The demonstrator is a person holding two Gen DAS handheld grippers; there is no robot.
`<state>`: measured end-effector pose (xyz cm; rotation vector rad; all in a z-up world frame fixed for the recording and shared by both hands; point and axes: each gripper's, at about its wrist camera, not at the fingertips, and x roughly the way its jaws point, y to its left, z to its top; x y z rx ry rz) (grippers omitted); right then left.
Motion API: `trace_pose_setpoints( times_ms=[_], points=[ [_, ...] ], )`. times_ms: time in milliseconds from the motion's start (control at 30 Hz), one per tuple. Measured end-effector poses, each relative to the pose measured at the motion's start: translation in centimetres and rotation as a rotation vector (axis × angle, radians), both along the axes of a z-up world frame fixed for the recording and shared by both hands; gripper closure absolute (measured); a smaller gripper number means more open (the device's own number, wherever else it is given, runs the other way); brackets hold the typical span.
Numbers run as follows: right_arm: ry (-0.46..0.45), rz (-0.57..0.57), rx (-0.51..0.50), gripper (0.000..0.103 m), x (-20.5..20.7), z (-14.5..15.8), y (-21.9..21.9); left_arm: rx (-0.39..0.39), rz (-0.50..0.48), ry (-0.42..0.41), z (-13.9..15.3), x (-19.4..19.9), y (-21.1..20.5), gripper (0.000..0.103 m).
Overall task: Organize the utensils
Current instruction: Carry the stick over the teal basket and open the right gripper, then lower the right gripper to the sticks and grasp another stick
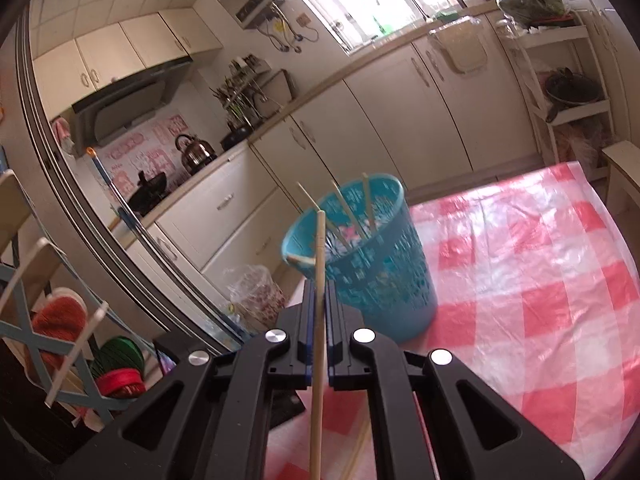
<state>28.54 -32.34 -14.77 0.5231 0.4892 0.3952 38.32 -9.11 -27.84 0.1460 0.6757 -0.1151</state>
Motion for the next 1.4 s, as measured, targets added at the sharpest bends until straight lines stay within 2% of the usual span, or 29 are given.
trace_pose_setpoints(
  times_ms=[133,233,300,400,533,667,800,933,1000,1100,1200,1400],
  points=[
    [-0.135,-0.03,0.019,0.097,3.2,4.8,0.7,0.003,0.002,0.004,0.0,0.1,-0.1,0.014],
    [-0.234,-0.093,-0.024,0.097,6.0,7.2,1.9,-0.002,0.004,0.005,-0.1,0.1,-0.1,0.014],
    [-0.265,-0.148,-0.062,0.097,8.1,7.7,2.5,-0.006,0.003,0.007,0.0,0.2,0.0,0.014],
    [-0.257,-0.208,-0.14,0.097,10.9,6.6,3.1,-0.011,-0.002,0.008,-0.1,0.2,0.0,0.014],
    [-0.191,-0.221,-0.214,0.097,12.5,3.5,3.3,-0.016,-0.006,0.005,-0.1,0.2,0.0,0.014],
    [-0.152,-0.211,-0.286,0.091,11.4,1.0,3.8,-0.016,-0.008,0.003,-0.1,0.1,-0.1,0.013],
    [-0.137,-0.194,-0.302,0.081,8.5,0.4,3.6,-0.019,-0.004,0.007,-0.1,0.2,0.0,0.013],
    [-0.127,-0.22,-0.311,0.067,3.1,-0.6,3.4,-0.02,0.005,0.013,-0.1,0.3,0.1,0.012],
    [-0.068,-0.211,-0.331,0.067,0.8,-2.5,3.7,-0.017,0.008,0.015,-0.1,0.3,0.1,0.012],
    [0.095,-0.137,-0.355,0.067,-1.2,-6.9,4.5,-0.014,0.011,0.021,-0.1,0.4,0.1,0.012],
    [0.212,-0.073,-0.359,0.077,-1.6,-10.0,5.7,-0.018,0.015,0.031,-0.2,0.6,0.3,0.012],
    [0.269,-0.044,-0.394,0.081,0.3,-10.7,7.3,-0.027,0.025,0.042,-0.3,0.9,0.4,0.012]
  ],
)
